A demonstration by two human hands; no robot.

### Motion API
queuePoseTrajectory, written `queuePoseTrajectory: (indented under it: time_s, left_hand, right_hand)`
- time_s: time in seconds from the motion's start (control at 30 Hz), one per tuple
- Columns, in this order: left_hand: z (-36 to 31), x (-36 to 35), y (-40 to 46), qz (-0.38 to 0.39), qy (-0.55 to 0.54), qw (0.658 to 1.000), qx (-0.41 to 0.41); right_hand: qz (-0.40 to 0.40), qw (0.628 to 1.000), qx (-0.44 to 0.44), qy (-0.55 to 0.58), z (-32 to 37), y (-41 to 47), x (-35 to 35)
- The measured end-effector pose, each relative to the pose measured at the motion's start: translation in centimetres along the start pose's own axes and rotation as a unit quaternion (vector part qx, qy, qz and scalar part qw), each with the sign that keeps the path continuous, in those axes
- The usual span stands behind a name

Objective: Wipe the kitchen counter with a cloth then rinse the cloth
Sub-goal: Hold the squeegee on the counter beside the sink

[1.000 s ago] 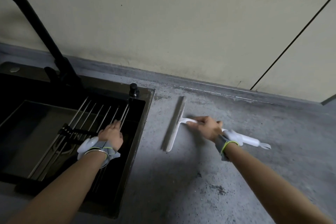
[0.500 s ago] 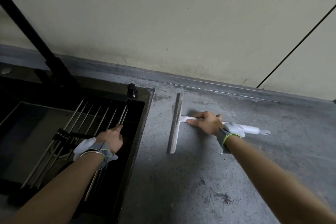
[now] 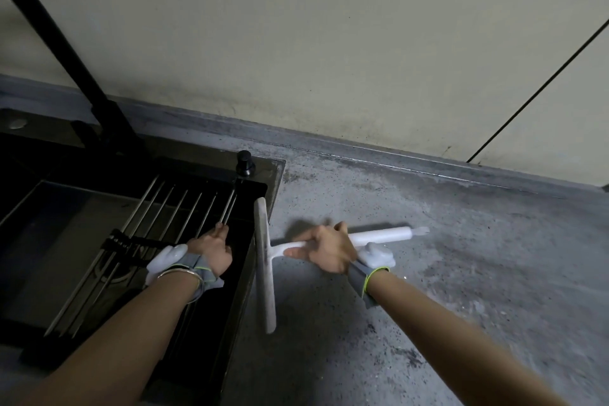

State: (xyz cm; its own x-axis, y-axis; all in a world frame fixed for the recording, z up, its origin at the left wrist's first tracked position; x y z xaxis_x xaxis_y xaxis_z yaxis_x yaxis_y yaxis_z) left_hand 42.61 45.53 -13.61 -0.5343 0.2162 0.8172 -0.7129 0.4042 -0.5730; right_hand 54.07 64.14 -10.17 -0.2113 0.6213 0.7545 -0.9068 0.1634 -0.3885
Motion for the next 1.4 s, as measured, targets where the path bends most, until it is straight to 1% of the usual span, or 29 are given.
queuePoseTrajectory:
  time_s: [0.1,0.2,0.3,0.37,0.43,0.57,0.63,0.73,0.87,0.97,1.13,1.4]
  left_hand:
    - [0.0,0.0,0.1,-0.001,-0.006,1.000,-0.004]
    - [0.2,0.0,0.2,0.000,-0.011,1.000,-0.005]
    - [0.4,0.0,0.2,0.011,-0.018,1.000,-0.010]
    - [0.4,-0.1,0.2,0.017,-0.022,1.000,-0.011]
    - [0.3,-0.2,0.2,0.018,-0.026,0.999,-0.012]
    - [0.2,-0.2,0.2,0.018,-0.024,1.000,-0.008]
    - [0.1,-0.3,0.3,0.027,-0.021,0.999,-0.006]
    - [0.1,-0.3,0.4,0.020,-0.016,1.000,-0.002]
    - [0.2,-0.3,0.5,0.029,-0.023,0.999,-0.005]
    - [0.0,-0.3,0.3,0.033,-0.017,0.999,-0.002]
    - [-0.6,-0.3,-0.1,0.001,-0.003,1.000,0.001]
    - [-0.8,-0.4,0.1,-0.008,-0.003,1.000,0.014]
  right_hand:
    - [-0.036,0.998,-0.036,0.045,-1.4,-0.1,1.7]
    - [-0.110,0.988,-0.091,0.066,-4.4,-0.2,4.8]
    - [-0.174,0.970,-0.143,0.094,-8.3,-0.6,7.7]
    - [-0.184,0.962,-0.180,0.096,-10.8,-0.8,8.8]
    - [-0.172,0.960,-0.204,0.087,-12.7,-0.7,9.2]
    - [-0.153,0.962,-0.211,0.078,-14.1,0.2,8.7]
    - [-0.139,0.967,-0.196,0.083,-13.7,1.1,8.3]
    - [-0.112,0.975,-0.164,0.104,-12.2,2.6,7.9]
    - [-0.110,0.986,-0.121,0.045,-8.8,4.3,7.2]
    - [-0.093,0.989,-0.106,0.047,-6.7,5.0,6.7]
    - [-0.094,0.993,-0.068,0.016,-5.4,4.6,6.2]
    - [0.010,1.000,0.019,-0.004,-1.4,3.8,2.9]
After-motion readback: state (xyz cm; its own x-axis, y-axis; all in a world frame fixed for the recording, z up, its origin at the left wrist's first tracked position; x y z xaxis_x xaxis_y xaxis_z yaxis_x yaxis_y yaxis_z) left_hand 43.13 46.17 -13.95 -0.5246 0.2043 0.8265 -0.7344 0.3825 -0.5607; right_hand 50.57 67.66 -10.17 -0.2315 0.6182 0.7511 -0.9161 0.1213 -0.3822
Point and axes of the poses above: each hand's wrist, its own y-axis towards the middle knuckle, its own x-axis out of the back of the hand, z = x × y, the point moved 5 cm from there along y, towards the middle knuckle, and after that the axes turned 1 degree about -z, right-handed, at the moved point
